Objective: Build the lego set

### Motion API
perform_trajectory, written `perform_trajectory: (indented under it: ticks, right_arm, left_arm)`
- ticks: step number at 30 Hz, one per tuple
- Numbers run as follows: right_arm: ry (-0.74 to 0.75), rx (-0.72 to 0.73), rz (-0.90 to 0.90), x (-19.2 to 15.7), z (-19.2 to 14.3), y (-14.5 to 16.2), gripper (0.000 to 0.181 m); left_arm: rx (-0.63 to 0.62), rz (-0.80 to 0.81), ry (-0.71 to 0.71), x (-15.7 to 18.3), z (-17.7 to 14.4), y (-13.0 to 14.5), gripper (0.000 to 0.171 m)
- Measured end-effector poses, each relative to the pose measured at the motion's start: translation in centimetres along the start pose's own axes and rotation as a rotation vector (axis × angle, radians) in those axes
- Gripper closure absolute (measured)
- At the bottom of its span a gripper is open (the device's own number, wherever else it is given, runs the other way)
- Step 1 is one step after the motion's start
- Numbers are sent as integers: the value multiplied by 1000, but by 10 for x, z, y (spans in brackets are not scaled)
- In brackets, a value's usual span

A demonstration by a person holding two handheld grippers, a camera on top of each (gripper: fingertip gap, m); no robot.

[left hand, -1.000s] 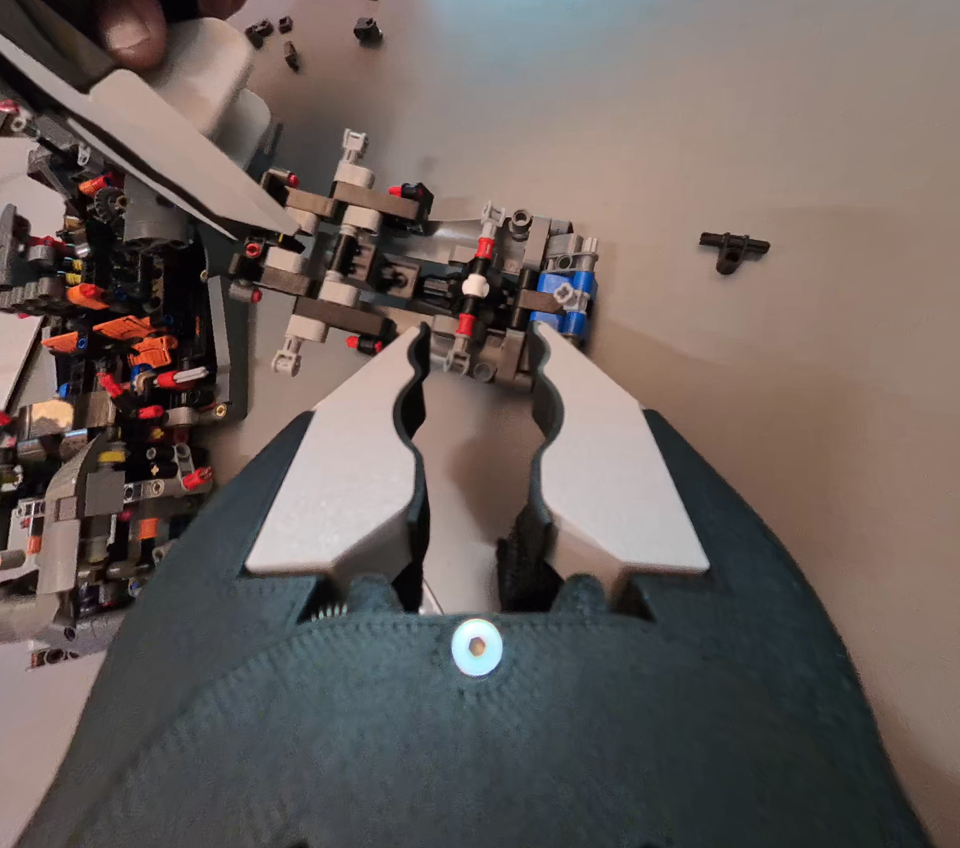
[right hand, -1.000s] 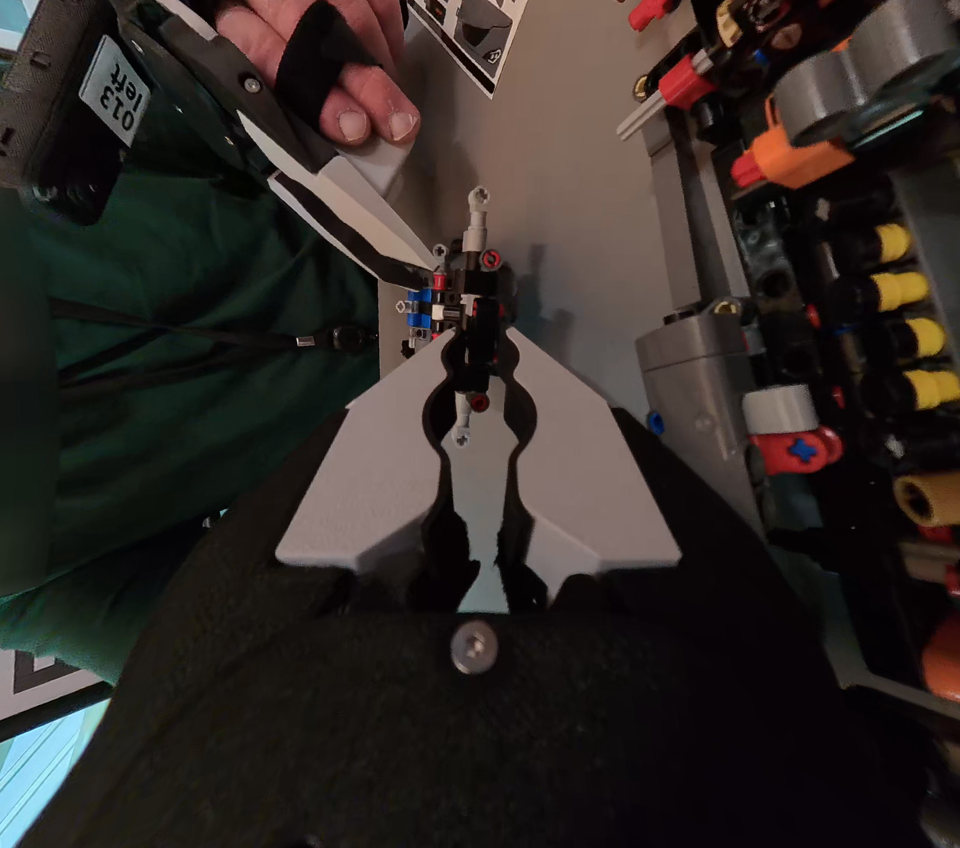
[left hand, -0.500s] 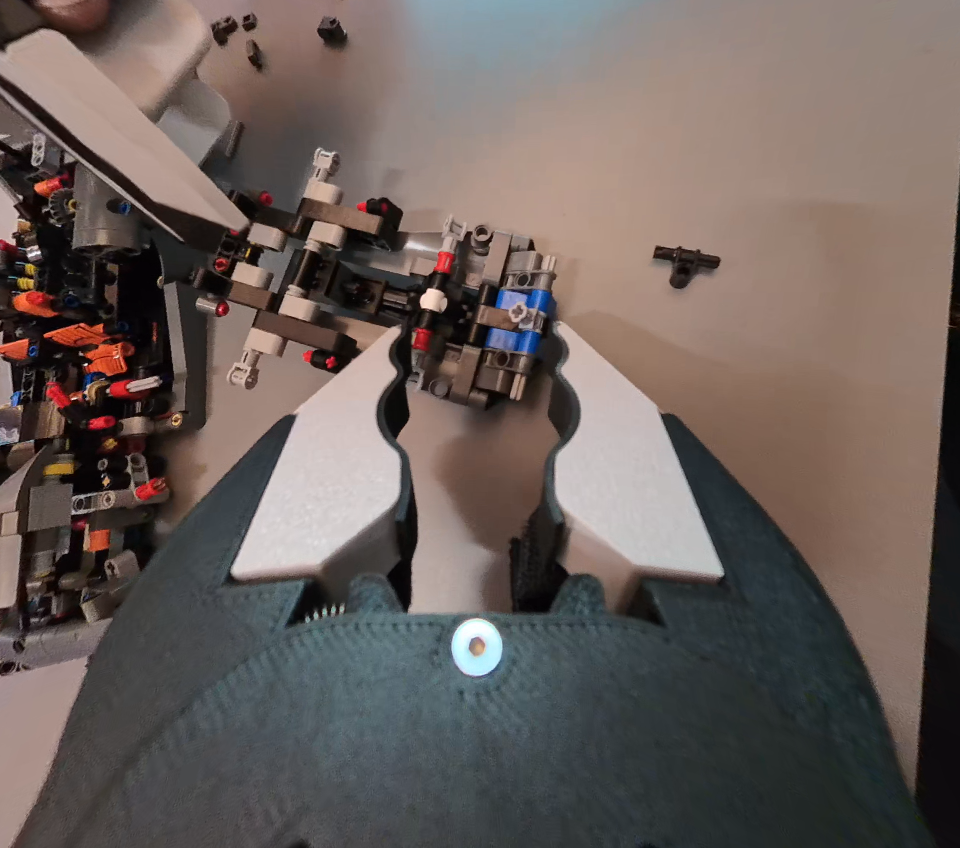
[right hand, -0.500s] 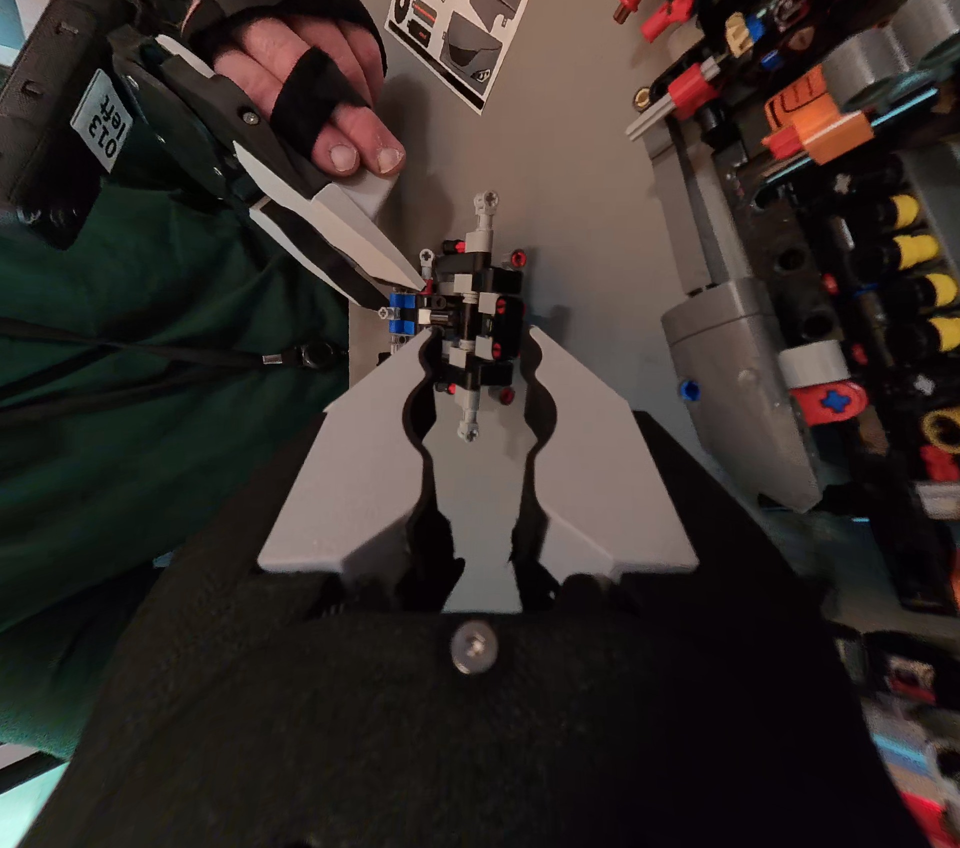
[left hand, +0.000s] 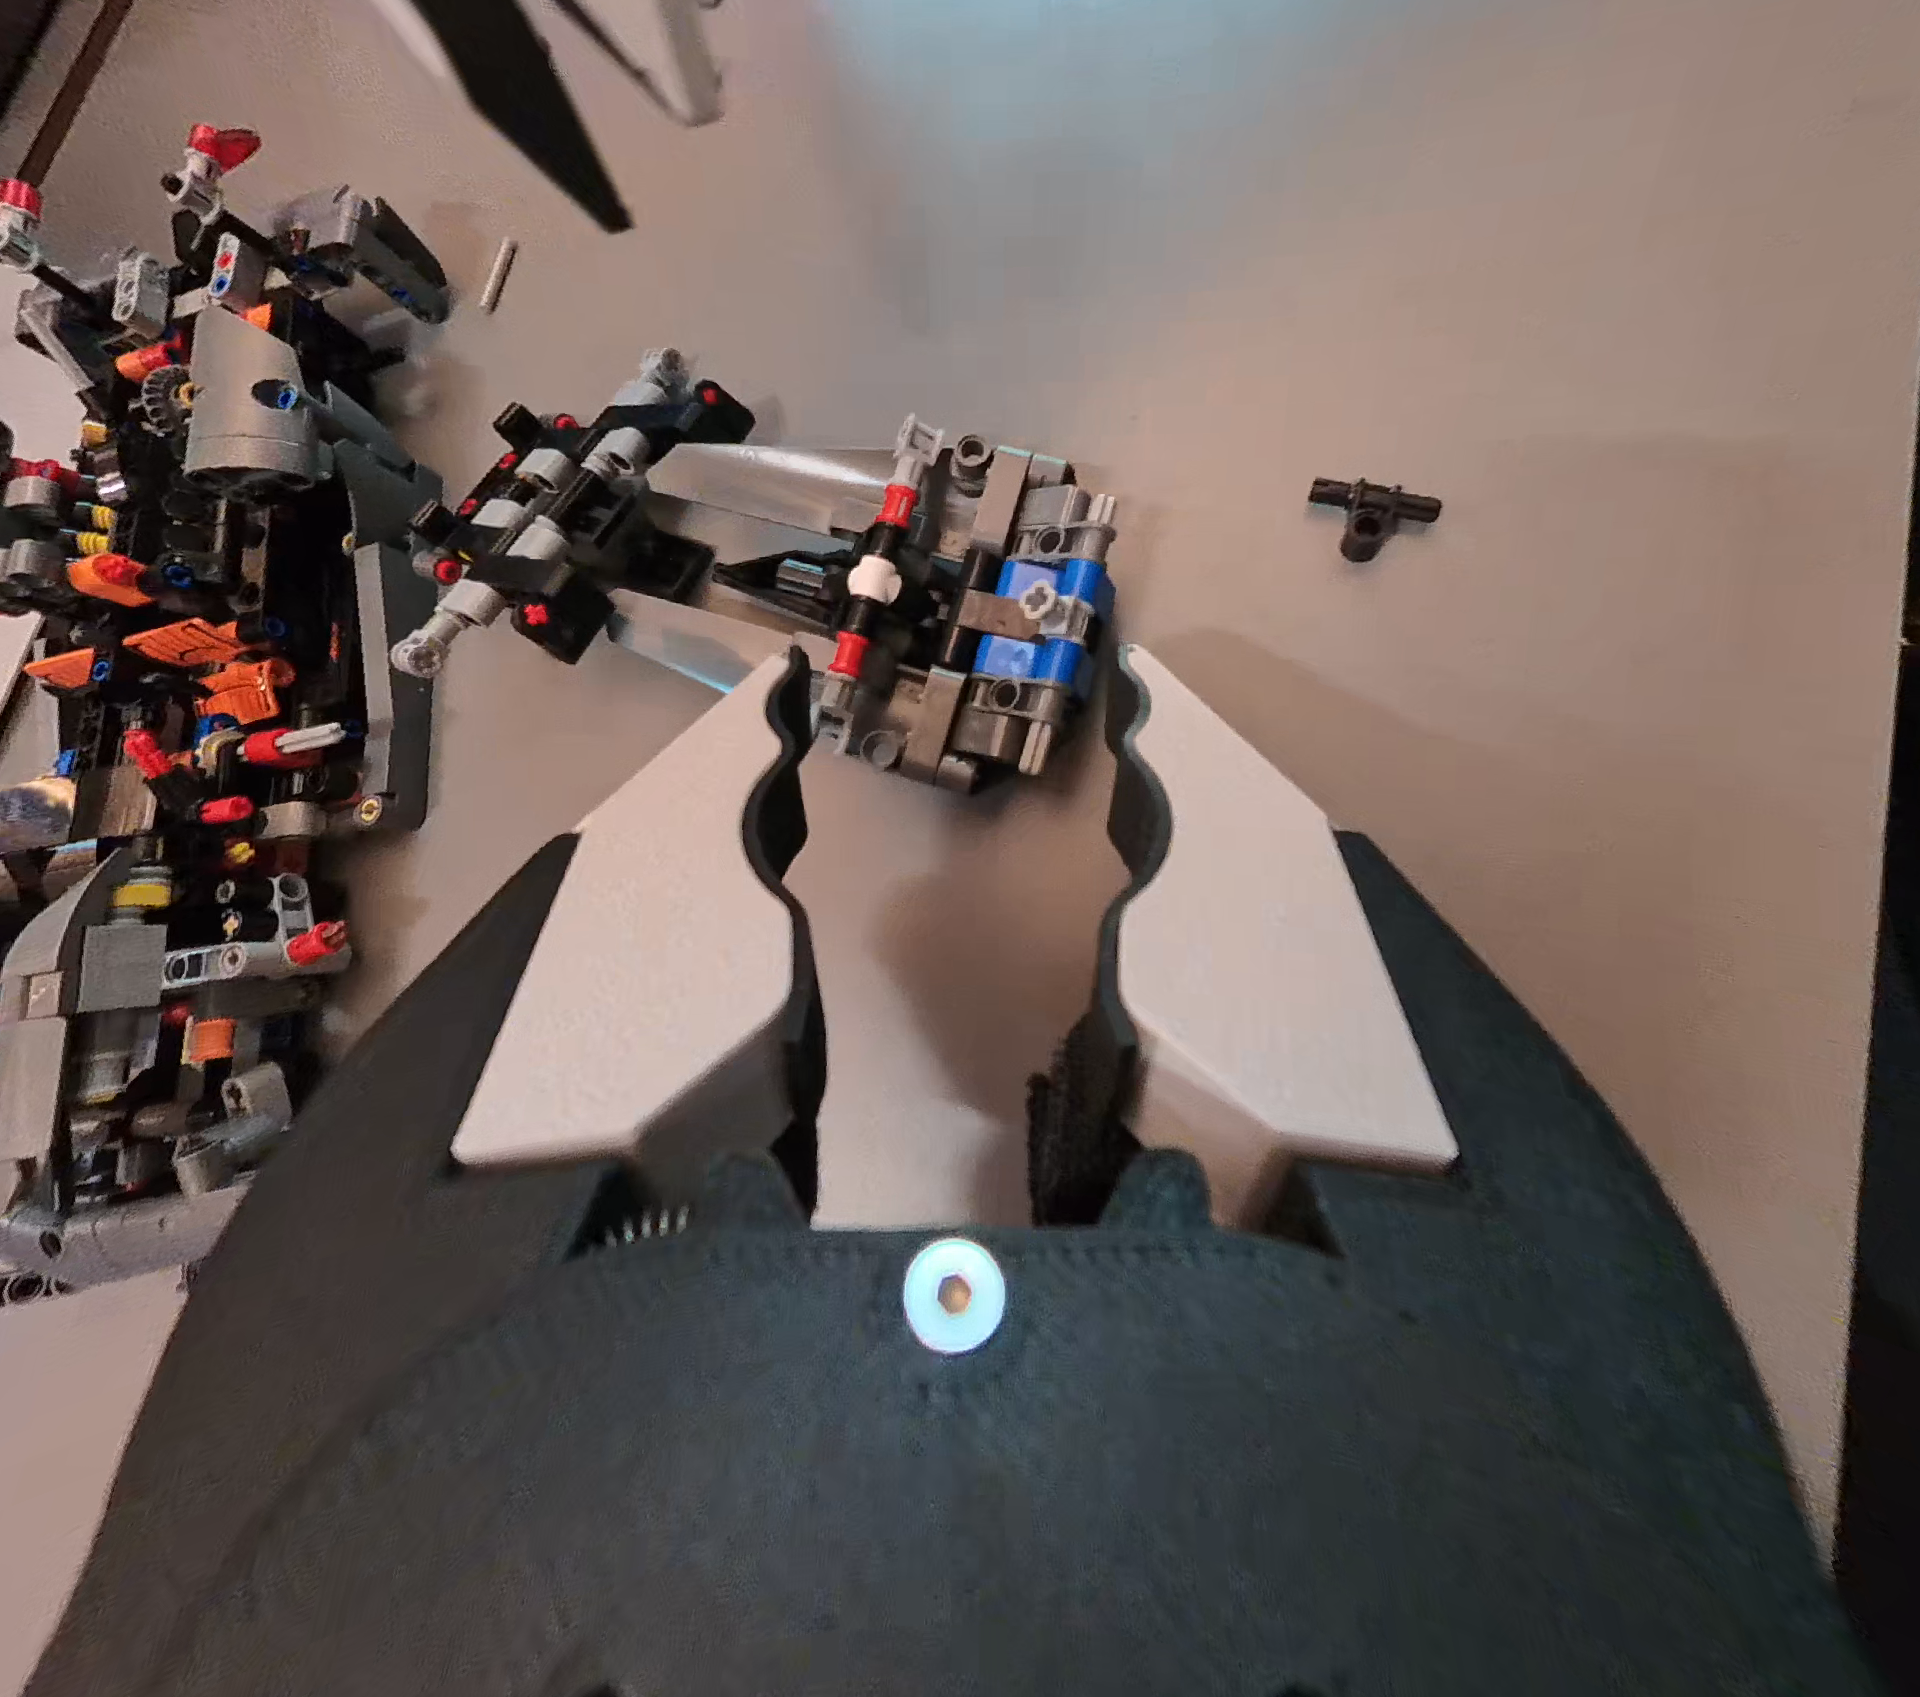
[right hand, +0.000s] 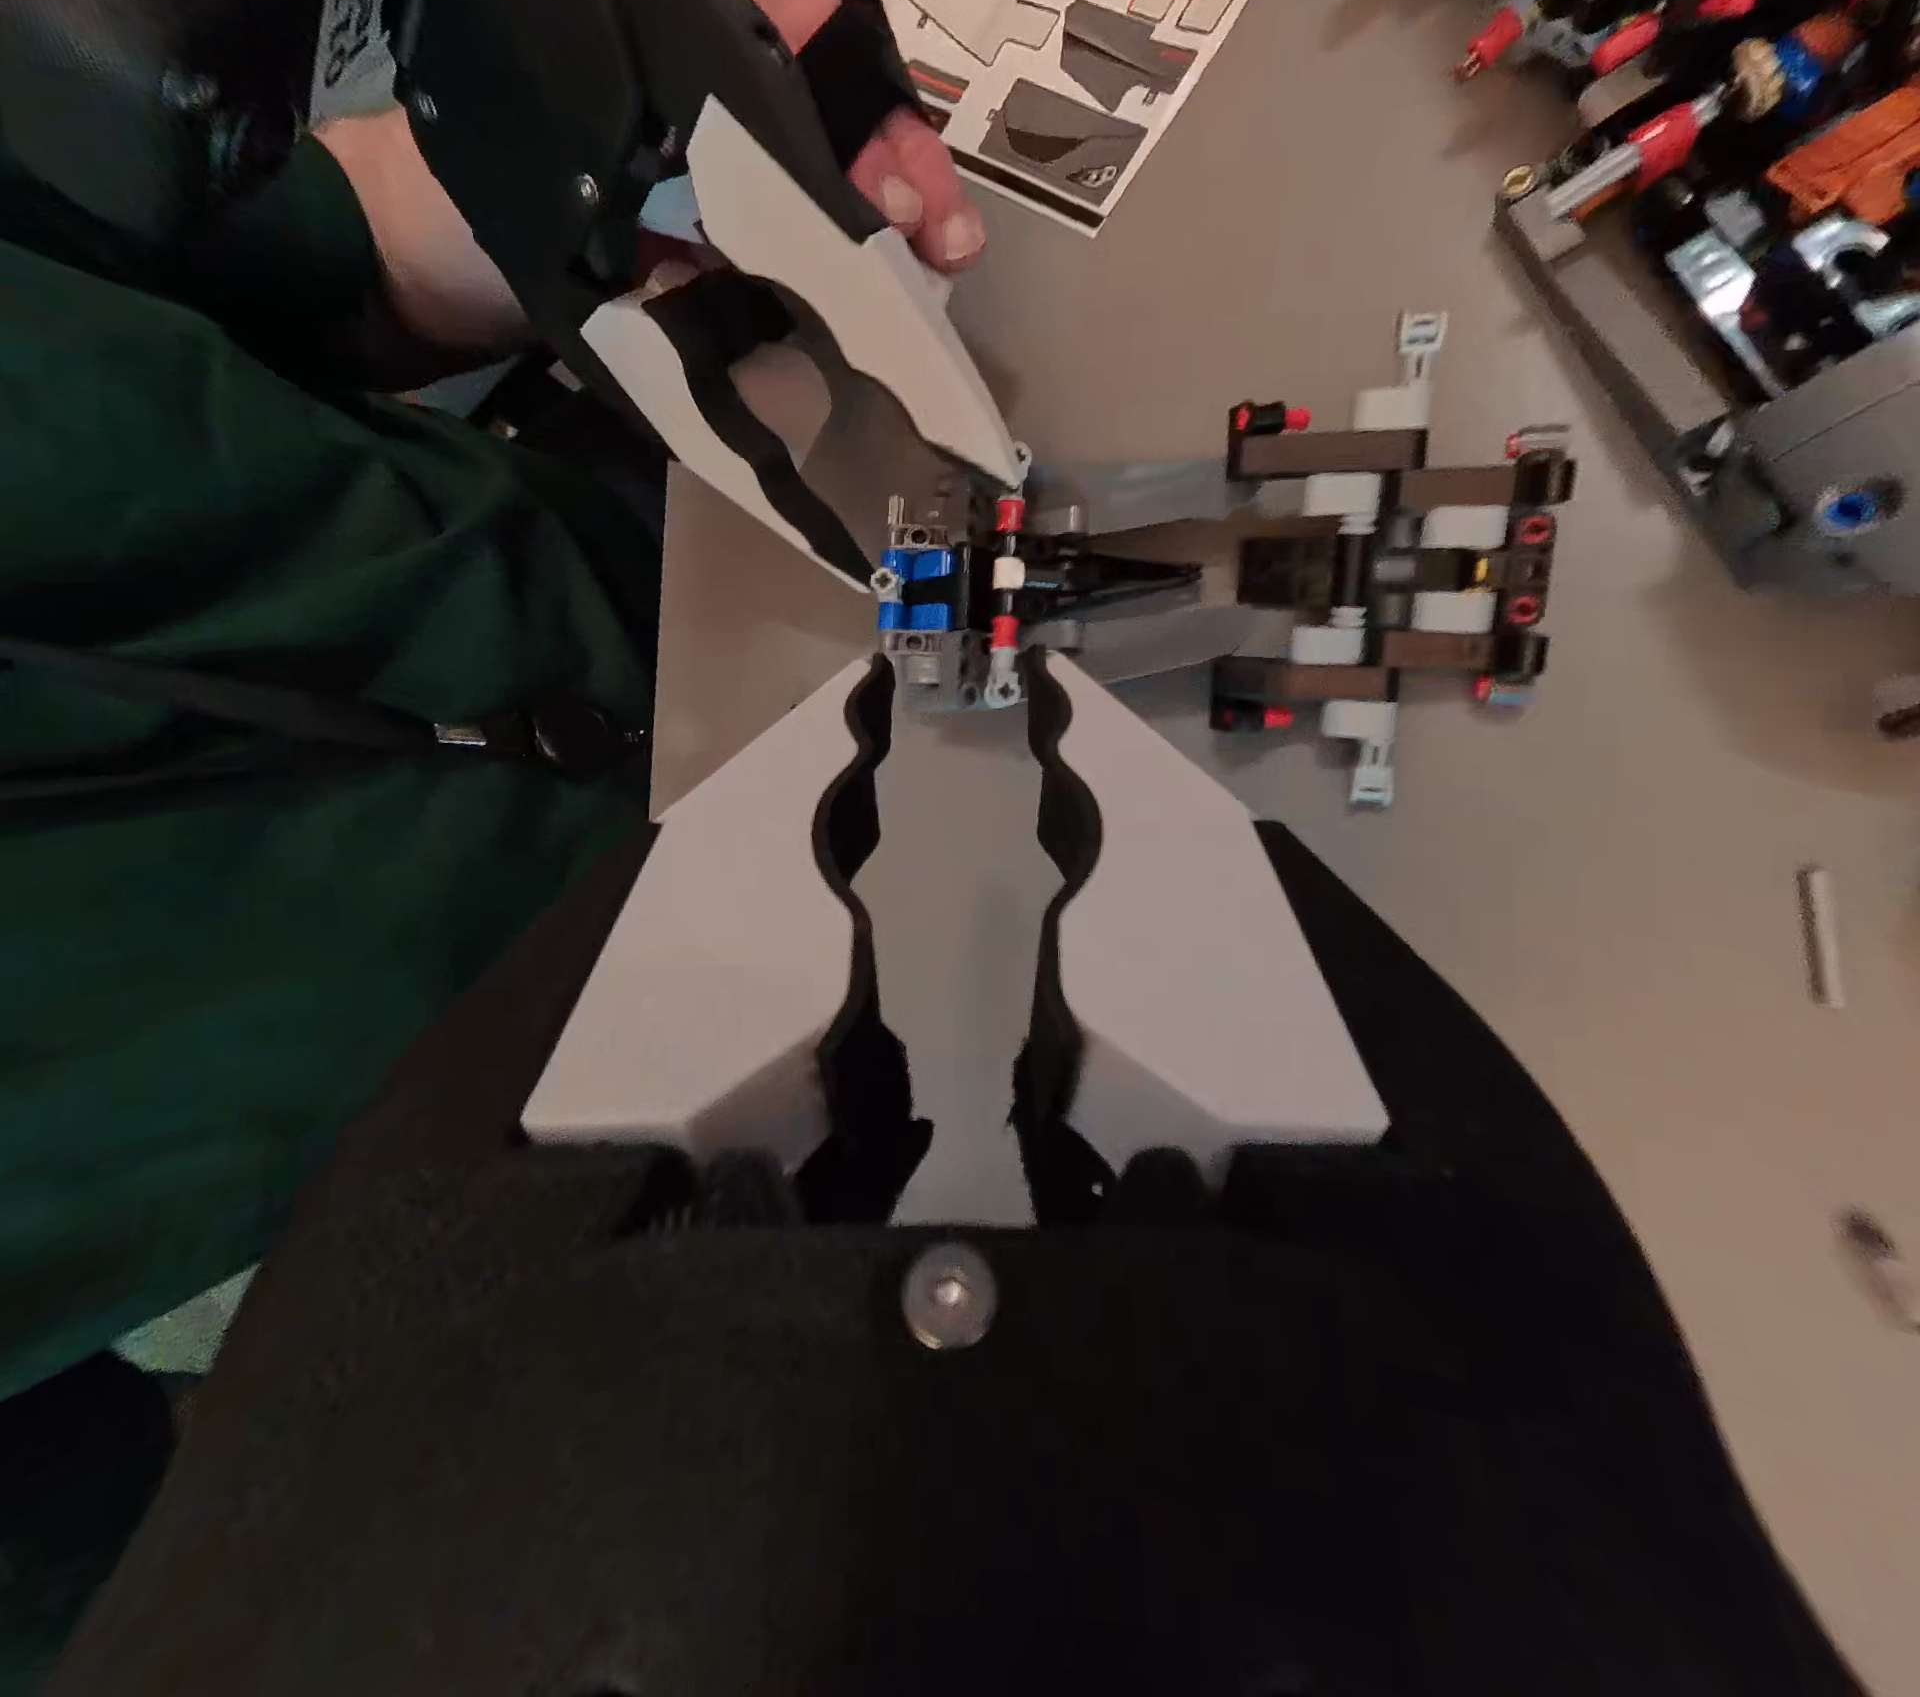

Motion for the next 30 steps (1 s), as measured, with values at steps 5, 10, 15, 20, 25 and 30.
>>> perform_trajectory:
  ticks: [5,10,15,20,25,30]
  right_arm:
    - [59,47,34,-11,19,25,158]
    - [116,54,34,-11,41,34,166]
    - [213,63,25,-6,50,39,171]
    - [227,37,6,-4,60,43,175]
    - [293,47,-105,-8,61,42,176]
    - [384,86,-234,-18,62,41,176]
  left_arm:
    - [-5,3,5,0,3,1,119]
    - [-16,25,-1,2,5,1,122]
    - [-12,37,-13,4,5,0,122]
    - [0,50,-22,8,6,-1,123]
    - [8,60,-38,9,6,-1,125]
    - [14,56,-54,7,6,-1,121]
Point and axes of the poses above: each gripper's, where its closed fingertips meet, z out along the fingers, y out of its underside, x = y × z across the jaws, the point moved 8 cm from there along -z, back along the fingers, and after that the axes turned 6 degrees about x, right-handed, at the moved point
